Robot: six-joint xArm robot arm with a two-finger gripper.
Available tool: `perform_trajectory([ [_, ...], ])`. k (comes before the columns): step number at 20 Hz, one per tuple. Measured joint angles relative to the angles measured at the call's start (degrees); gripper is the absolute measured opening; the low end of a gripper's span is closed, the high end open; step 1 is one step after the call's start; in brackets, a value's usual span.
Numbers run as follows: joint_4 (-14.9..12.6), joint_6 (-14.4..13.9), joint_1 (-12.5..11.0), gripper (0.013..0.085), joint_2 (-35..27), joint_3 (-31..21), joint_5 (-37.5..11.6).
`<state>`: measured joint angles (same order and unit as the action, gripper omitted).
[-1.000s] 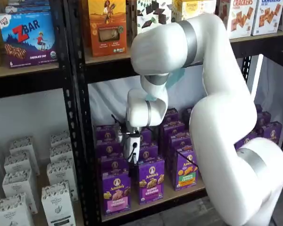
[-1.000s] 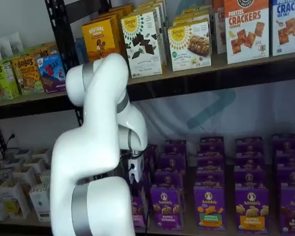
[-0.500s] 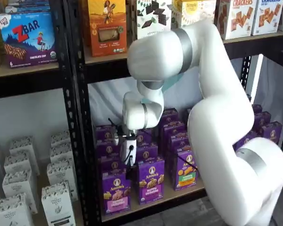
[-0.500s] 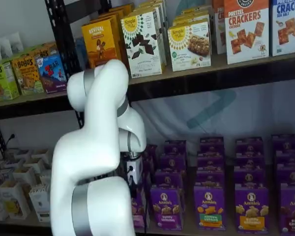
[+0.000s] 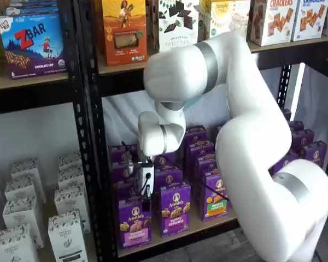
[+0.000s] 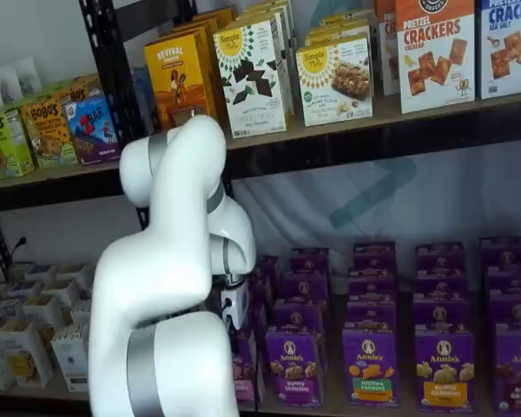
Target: Pick up the purple box with a pink patch in the middle, on the bottom shelf, the first box from the left
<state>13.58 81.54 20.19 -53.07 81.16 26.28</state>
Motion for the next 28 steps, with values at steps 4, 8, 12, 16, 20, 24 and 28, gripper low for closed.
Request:
perform_trajectory([
  [4,-1.8,-1.8,0.3,0.085,-0.9,0.6,-0.5],
  [8,-2.4,-2.6,0.5,0.085,-2.2,1.4,-0.8],
  [12,-2.6,-2.8,0.6,0.085,-3.6,2.4,-1.7],
  [16,-3.1,-3.2,0.5,0.085,-4.7,3.5,-1.5],
  [20,-4.0,-4.0,0.5,0.085,-5.2,4.1,-0.9],
  [24,-3.8,-3.7,0.4,0.085,-5.4,4.1,-0.9],
  [28,-3.9,-3.7,0.3,0.081,-5.5,4.1,-0.7],
])
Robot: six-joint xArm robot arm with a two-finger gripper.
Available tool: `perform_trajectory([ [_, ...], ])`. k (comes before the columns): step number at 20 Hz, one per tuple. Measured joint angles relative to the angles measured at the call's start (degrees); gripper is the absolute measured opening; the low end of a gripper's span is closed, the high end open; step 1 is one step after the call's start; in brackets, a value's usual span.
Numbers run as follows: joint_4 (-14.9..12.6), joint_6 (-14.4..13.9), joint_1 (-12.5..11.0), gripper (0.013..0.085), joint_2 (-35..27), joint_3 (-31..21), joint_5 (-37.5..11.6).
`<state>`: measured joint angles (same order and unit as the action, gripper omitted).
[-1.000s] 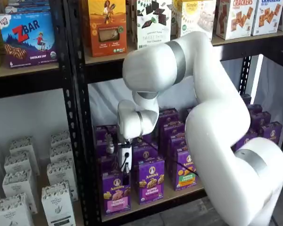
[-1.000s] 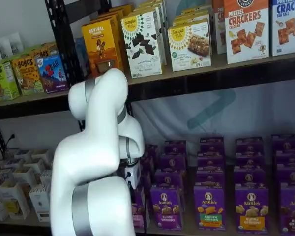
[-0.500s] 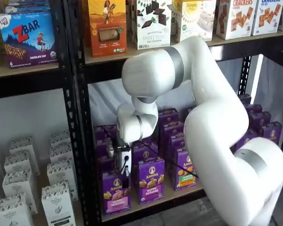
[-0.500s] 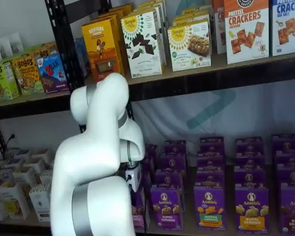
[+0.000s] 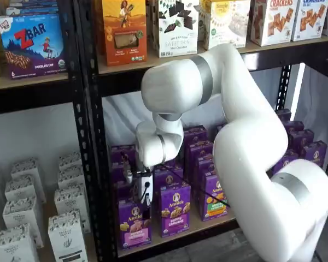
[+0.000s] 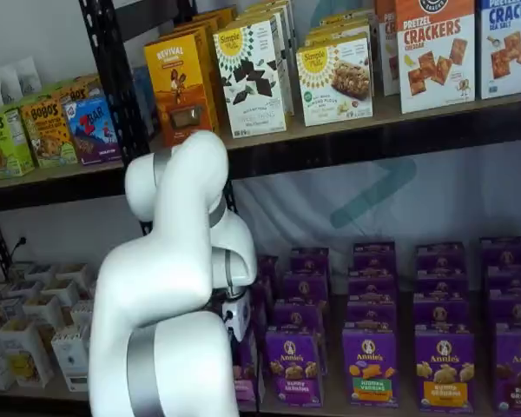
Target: Pick up the purple box with a pink patch in the middle, on the bottom shelf, the first box from the left
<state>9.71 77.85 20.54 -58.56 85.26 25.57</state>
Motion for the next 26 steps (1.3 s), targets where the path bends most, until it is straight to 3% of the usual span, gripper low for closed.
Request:
perform_trajectory([
  [1,0.2,0.2,0.0,0.081,0.0,0.0,0.1],
  [3,0.2,0.2,0.0,0.073,0.0,0.0,0.1],
  [7,0.4,0.4,-0.1,0.065,0.0,0.0,-0.1],
  [19,0.0,0.0,0.0,0.065,-0.1,0.3,0.0],
  [21,0.3,0.2,0.0,0.057,-0.1,0.4,0.2],
  [22,0.4,0.3,0.0,0.057,-0.1,0.5,0.3],
  [26,0.4,0.2,0.1,0.045,-0.1,0.7,0.7],
])
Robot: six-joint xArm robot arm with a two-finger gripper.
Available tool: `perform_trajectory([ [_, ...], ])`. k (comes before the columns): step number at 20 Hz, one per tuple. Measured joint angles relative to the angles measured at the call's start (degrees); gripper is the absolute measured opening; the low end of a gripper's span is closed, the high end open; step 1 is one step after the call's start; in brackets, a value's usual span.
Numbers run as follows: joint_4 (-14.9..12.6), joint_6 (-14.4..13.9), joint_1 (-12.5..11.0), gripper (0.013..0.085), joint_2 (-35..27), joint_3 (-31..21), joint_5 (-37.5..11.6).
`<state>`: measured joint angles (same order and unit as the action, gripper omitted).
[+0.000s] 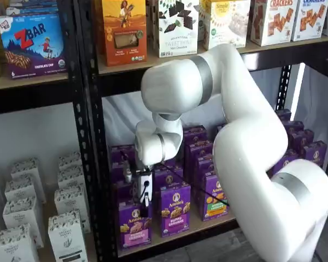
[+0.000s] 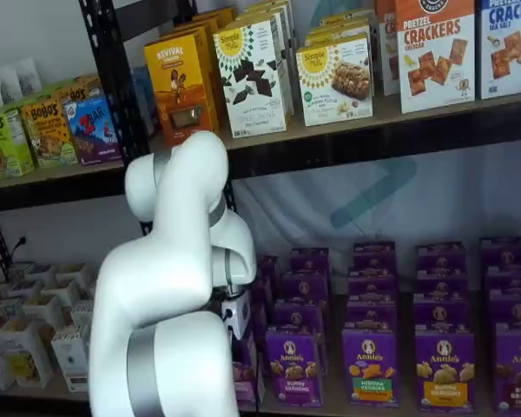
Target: Pick up the purple box with a pink patch in the middle, on the bottom shelf, the first box from the left
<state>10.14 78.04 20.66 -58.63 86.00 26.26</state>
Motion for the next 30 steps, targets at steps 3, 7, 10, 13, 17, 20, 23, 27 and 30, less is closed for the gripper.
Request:
perform_trajectory([
  [3,-0.7,-0.7,0.0,0.045,0.1,-0.1,-0.2],
  [7,-1.1,-1.0,0.0,0.045,0.3,-0.6,-0.7],
  [10,-0.8,-0.7,0.0,0.037,0.4,-0.8,-0.8],
  [13,-0.7,-0.6,0.0,0.033,0.6,-1.2,-1.0],
  [17,-0.8,-0.7,0.0,0.033,1.3,-2.1,-1.6],
  [20,-0.4,-0.3,0.1,0.033,2.4,-3.7,-2.2],
  [23,-0.6,-0.6,0.2,0.033,4.0,-6.0,-3.1],
  [27,-0.2,-0.4,0.6,0.033,7.7,-11.7,-5.3],
  [30,0.0,-0.3,0.7,0.033,10.9,-16.2,-5.8],
])
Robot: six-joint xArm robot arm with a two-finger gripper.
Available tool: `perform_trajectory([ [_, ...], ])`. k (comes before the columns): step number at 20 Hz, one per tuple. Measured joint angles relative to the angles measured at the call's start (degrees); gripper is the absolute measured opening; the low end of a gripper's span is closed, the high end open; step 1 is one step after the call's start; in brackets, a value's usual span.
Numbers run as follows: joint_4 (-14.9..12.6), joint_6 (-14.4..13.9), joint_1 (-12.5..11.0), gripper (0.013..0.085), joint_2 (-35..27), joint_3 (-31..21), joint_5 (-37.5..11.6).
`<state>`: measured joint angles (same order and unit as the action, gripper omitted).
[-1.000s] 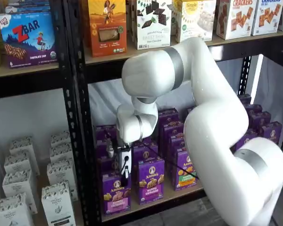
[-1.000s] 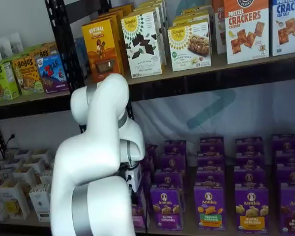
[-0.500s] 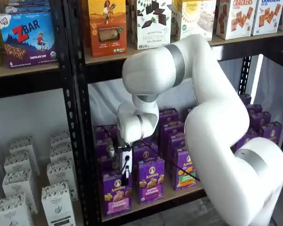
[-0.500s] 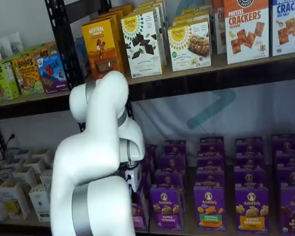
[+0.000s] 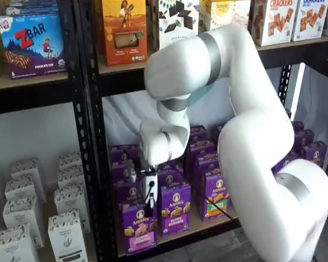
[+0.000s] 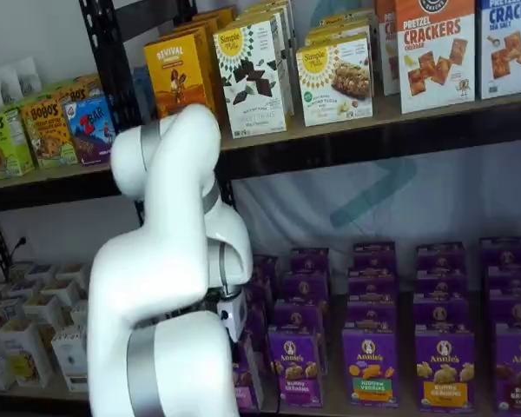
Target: Pick up the purple box with a pink patch in the middle, on the bottom shelf, the first box from the left
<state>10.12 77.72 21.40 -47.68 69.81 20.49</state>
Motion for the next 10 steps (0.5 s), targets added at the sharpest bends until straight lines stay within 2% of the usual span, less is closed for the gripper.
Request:
perform_trajectory([
  [4,-2.5,-2.0,-0.2,0.033,4.6,-7.0,-2.4],
  [10,-3.2,-2.1,-0.6,0.033,11.2,-15.5,-4.5],
])
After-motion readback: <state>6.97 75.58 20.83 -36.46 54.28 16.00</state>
